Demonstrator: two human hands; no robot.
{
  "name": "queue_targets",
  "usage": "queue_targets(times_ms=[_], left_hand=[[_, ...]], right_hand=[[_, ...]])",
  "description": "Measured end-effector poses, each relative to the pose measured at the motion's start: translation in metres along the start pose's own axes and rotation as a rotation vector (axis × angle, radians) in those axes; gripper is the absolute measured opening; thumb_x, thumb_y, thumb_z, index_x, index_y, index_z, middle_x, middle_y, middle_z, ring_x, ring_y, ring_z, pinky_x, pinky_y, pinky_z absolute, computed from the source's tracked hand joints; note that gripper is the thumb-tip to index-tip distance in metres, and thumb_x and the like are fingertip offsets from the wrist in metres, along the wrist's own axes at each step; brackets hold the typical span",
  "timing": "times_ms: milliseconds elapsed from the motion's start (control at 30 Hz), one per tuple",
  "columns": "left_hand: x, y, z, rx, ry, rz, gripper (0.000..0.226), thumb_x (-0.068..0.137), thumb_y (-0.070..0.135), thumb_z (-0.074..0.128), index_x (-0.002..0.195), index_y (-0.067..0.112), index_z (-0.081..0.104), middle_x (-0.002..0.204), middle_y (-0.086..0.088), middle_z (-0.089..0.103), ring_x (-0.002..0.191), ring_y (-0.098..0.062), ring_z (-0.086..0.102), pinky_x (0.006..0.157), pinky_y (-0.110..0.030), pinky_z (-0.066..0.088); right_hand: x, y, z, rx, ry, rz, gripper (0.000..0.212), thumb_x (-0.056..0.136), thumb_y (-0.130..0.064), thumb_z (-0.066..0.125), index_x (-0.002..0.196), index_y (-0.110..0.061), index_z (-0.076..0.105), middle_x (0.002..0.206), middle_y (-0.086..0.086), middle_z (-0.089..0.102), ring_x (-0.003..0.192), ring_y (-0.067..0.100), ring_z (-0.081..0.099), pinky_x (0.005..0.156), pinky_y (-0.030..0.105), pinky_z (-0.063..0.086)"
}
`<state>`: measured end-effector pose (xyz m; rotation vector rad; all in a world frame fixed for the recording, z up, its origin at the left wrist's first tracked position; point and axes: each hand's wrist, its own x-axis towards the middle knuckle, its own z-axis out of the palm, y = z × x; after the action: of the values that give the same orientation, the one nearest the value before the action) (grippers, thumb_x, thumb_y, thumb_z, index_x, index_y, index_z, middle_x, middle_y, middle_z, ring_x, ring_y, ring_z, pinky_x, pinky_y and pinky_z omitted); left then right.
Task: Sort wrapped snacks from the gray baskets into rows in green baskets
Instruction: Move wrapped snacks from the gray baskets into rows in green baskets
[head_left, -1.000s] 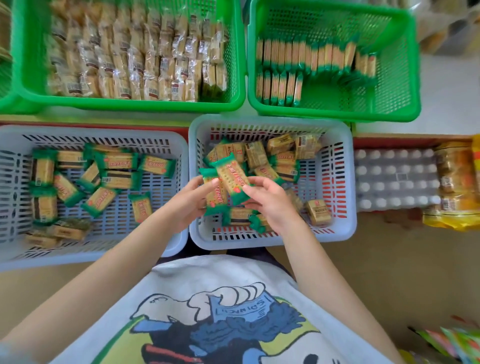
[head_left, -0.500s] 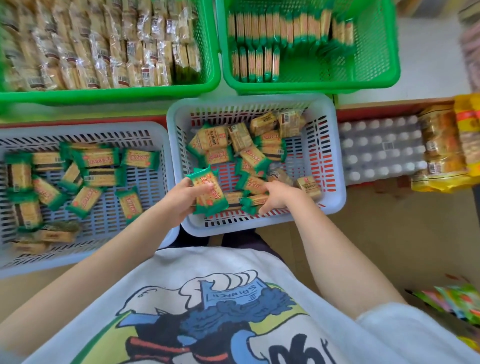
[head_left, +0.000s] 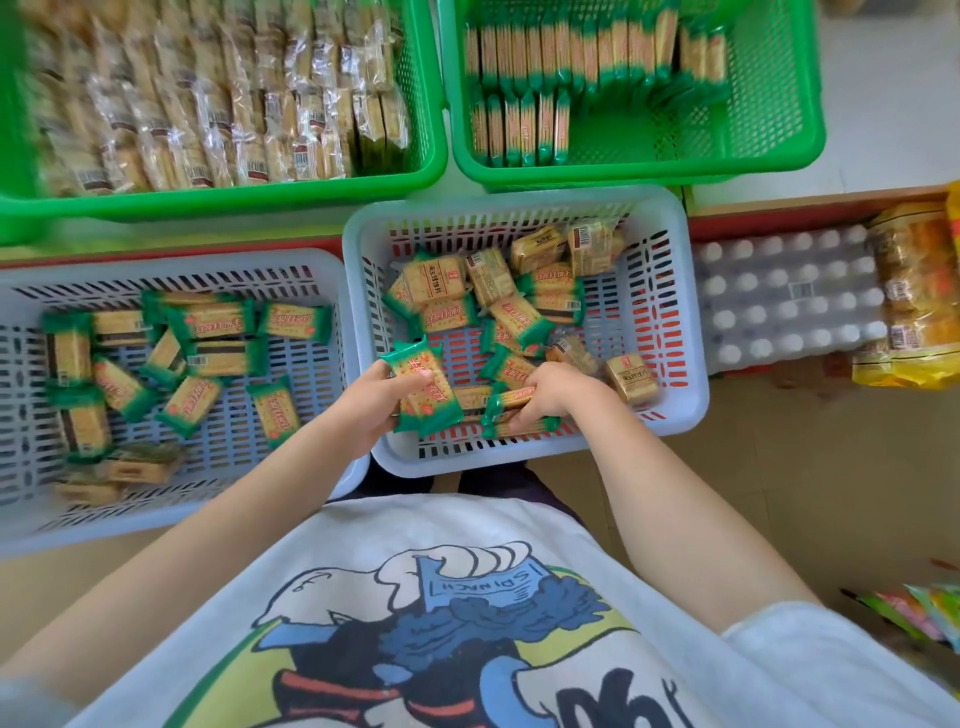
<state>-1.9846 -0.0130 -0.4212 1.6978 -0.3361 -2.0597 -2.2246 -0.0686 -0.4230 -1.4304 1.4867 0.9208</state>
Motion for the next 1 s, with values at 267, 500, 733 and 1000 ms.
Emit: queue_targets(times_ms=[267, 500, 733, 1000], left_hand=[[0.002, 0.003, -0.003, -0.02, -0.007, 0.004, 0.039, 0.094, 0.018, 0.068, 0.128, 0.012, 0.052, 0.118, -0.008, 0.072, 0.106, -0.026, 0.071, 0.096, -0.046, 0.055], [0.001, 0.004, -0.003, -0.03, -0.02, 0.003, 0.038, 0.094, 0.018, 0.068, 0.128, 0.012, 0.051, 0.118, -0.007, 0.073, 0.106, -0.025, 0.071, 0.097, -0.046, 0.054], [-0.01, 0.023, -0.003, -0.13, -0.043, 0.058, 0.042, 0.094, 0.02, 0.067, 0.131, 0.012, 0.05, 0.12, -0.009, 0.072, 0.109, -0.027, 0.07, 0.105, -0.051, 0.048], [-0.051, 0.077, 0.014, -0.057, -0.225, 0.348, 0.057, 0.082, 0.036, 0.074, 0.131, 0.013, 0.056, 0.123, -0.011, 0.071, 0.113, -0.03, 0.068, 0.099, -0.05, 0.052]], right_hand=[[-0.001, -0.012, -0.001, -0.12, -0.07, 0.025, 0.087, 0.082, -0.063, 0.07, 0.142, -0.005, 0.046, 0.136, 0.011, 0.055, 0.121, 0.03, 0.056, 0.099, 0.042, 0.049], [-0.003, -0.006, 0.001, 0.049, -0.146, -0.058, 0.088, 0.084, -0.052, 0.074, 0.152, -0.011, 0.038, 0.154, 0.009, 0.041, 0.135, 0.03, 0.046, 0.106, 0.043, 0.044], [-0.041, -0.012, -0.015, 1.094, 0.022, -0.223, 0.05, 0.092, -0.05, 0.065, 0.131, -0.018, 0.059, 0.114, 0.005, 0.07, 0.106, 0.026, 0.066, 0.102, 0.049, 0.05], [-0.109, -0.07, -0.054, 1.328, 0.024, -0.542, 0.043, 0.085, -0.047, 0.068, 0.122, -0.043, 0.047, 0.134, 0.007, 0.061, 0.12, 0.035, 0.063, 0.102, 0.059, 0.048]])
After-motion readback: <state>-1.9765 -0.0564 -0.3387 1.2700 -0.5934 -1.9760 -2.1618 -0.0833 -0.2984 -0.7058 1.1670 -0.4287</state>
